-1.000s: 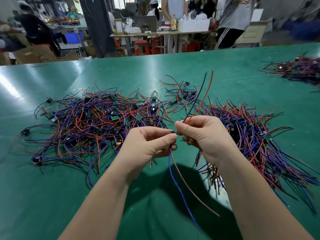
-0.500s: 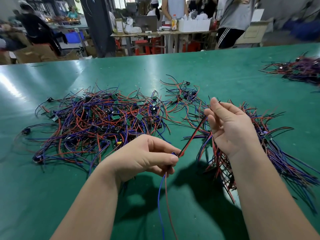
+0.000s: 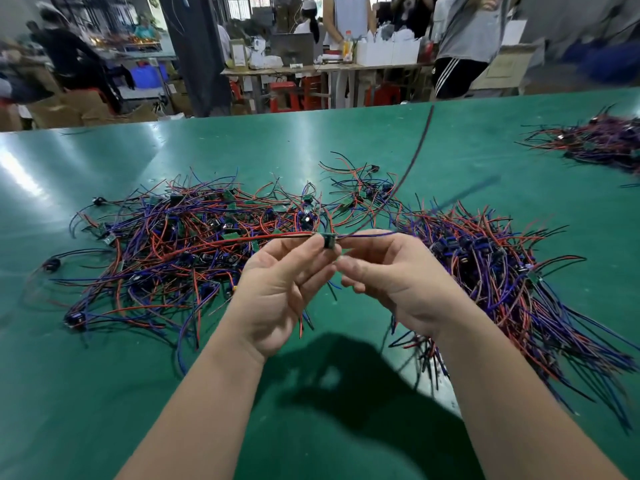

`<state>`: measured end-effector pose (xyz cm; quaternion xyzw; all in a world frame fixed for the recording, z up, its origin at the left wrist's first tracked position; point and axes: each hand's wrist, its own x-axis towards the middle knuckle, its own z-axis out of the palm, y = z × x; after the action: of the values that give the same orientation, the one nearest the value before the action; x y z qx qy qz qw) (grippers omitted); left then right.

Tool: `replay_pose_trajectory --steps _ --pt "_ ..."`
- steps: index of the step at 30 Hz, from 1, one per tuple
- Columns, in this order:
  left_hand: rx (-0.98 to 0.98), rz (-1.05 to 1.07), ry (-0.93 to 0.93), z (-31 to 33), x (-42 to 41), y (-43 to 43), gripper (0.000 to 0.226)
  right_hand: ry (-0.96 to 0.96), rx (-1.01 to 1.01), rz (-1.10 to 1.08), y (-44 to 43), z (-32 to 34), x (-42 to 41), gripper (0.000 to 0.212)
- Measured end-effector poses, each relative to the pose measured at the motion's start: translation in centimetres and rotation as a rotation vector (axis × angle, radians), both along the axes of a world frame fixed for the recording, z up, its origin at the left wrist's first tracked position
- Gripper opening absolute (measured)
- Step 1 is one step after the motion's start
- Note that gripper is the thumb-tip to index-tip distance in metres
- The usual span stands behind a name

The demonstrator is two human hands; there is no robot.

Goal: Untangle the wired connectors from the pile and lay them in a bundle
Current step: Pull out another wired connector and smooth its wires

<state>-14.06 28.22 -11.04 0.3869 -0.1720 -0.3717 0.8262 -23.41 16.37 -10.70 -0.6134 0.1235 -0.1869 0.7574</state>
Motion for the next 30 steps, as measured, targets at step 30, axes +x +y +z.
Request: replay_pose_trajectory --steps 30 --pt "0.558 -0.363 -0.481 -1.3 -1.6 -0.3 0.017 0.081 -0.009 -0.427 -2.3 -0.1 0.0 0.019"
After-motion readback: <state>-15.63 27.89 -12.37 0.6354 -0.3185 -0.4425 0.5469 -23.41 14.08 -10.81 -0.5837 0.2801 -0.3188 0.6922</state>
